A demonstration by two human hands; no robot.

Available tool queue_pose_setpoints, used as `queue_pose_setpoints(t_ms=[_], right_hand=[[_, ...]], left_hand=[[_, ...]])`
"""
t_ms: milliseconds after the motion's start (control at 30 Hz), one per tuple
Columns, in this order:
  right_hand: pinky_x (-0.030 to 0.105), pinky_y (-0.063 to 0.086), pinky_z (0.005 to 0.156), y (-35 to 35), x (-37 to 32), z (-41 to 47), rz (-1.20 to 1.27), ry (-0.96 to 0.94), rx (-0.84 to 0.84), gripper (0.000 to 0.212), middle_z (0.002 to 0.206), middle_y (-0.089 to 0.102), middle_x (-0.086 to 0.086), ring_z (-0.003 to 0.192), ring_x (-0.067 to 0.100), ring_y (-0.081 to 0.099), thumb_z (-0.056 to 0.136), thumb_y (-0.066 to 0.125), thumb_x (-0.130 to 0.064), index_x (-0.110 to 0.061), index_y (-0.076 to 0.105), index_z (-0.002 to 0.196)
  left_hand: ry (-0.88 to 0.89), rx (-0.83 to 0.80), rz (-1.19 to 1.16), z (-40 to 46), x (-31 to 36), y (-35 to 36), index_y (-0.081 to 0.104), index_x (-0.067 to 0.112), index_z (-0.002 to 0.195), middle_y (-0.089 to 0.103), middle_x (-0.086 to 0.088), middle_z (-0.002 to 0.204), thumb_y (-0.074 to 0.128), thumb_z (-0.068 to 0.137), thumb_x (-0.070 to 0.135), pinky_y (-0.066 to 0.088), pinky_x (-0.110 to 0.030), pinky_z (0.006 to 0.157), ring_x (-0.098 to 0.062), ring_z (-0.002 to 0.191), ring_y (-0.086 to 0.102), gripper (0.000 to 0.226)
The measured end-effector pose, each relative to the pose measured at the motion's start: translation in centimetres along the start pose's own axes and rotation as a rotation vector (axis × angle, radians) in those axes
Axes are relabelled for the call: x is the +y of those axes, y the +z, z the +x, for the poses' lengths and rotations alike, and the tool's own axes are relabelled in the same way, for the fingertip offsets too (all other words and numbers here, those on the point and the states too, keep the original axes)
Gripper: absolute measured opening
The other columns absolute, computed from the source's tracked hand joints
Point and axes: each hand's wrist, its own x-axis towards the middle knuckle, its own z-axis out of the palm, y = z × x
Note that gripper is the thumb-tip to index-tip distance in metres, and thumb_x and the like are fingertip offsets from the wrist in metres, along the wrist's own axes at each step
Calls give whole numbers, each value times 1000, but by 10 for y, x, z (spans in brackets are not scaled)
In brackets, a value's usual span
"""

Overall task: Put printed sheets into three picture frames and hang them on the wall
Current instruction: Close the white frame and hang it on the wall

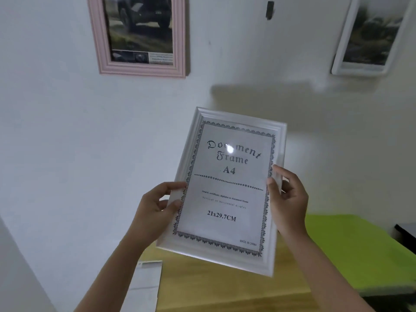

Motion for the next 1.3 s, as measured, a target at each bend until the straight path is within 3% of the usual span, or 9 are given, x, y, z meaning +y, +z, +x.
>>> queue_pose_setpoints(t_ms=[167, 300, 367, 433, 567, 733, 1000, 1133, 1300], right_hand=[[10, 31, 43, -3, -25, 73, -66, -175, 11, 23, 48, 47, -16, 39, 5, 35, 91, 56, -6, -19, 59, 110], [11, 28, 43, -4, -43, 131, -146, -333, 22, 26, 52, 41, -3, 42, 8, 31, 91, 56, -13, -27, 58, 113], [15, 29, 42, -6, -47, 157, -184, -394, 26, 27, 55, 39, 16, 44, 9, 28, 92, 56, -14, -26, 58, 115], [21, 31, 42, -6, -48, 183, -203, -433, 29, 28, 59, 40, 24, 45, 15, 30, 92, 56, -14, -27, 57, 116], [27, 31, 43, -6, -41, 231, -228, -470, 5, 28, 59, 39, 26, 45, 25, 31, 92, 55, -16, -28, 56, 117], [21, 26, 43, -1, -25, 278, -230, -522, 9, 28, 56, 34, 23, 45, 12, 25, 92, 56, -16, -23, 57, 118], [17, 23, 42, 11, 9, 297, -136, -533, -25, 29, 55, 26, 6, 44, 7, 21, 91, 56, -15, -23, 55, 119], [24, 26, 42, 16, 21, 296, -91, -539, -28, 30, 57, 35, 23, 44, 13, 25, 91, 55, -17, -28, 54, 119], [25, 27, 43, 19, 29, 298, -67, -554, -8, 29, 57, 36, 24, 45, 26, 27, 92, 56, -22, -34, 53, 118]], left_hand=[[190, -80, 48, 46, 45, 3, 66, 25, 112, 68, -2, 99, 56, 85, -9, 58, -38, 78, -38, 80, 64, 44], [291, -91, 116, 86, 71, 14, 65, 37, 111, 61, 8, 89, 63, 82, -5, 51, -29, 75, -14, 64, 58, 51], [334, -92, 129, 104, 81, 23, 63, 39, 113, 59, 12, 86, 64, 81, -5, 49, -26, 74, -8, 61, 54, 54], [370, -88, 141, 122, 90, 33, 61, 40, 116, 61, 16, 84, 63, 81, -5, 49, -21, 71, -7, 60, 54, 57], [412, -45, 159, 156, 99, 54, 58, 40, 118, 62, 14, 85, 62, 81, -5, 50, -19, 66, -8, 61, 55, 58], [433, 16, 155, 189, 103, 77, 58, 42, 115, 62, 14, 85, 62, 81, -6, 45, -13, 61, -5, 58, 53, 59], [416, 72, 176, 209, 85, 90, 58, 51, 107, 61, 1, 95, 62, 81, -6, 50, -17, 61, -7, 62, 57, 63], [418, 97, 175, 216, 73, 92, 59, 50, 107, 63, 7, 95, 61, 82, -7, 51, -17, 61, -9, 65, 58, 62], [427, 109, 191, 225, 67, 92, 59, 45, 110, 64, 11, 102, 60, 83, -7, 54, -24, 63, -13, 70, 60, 59]])
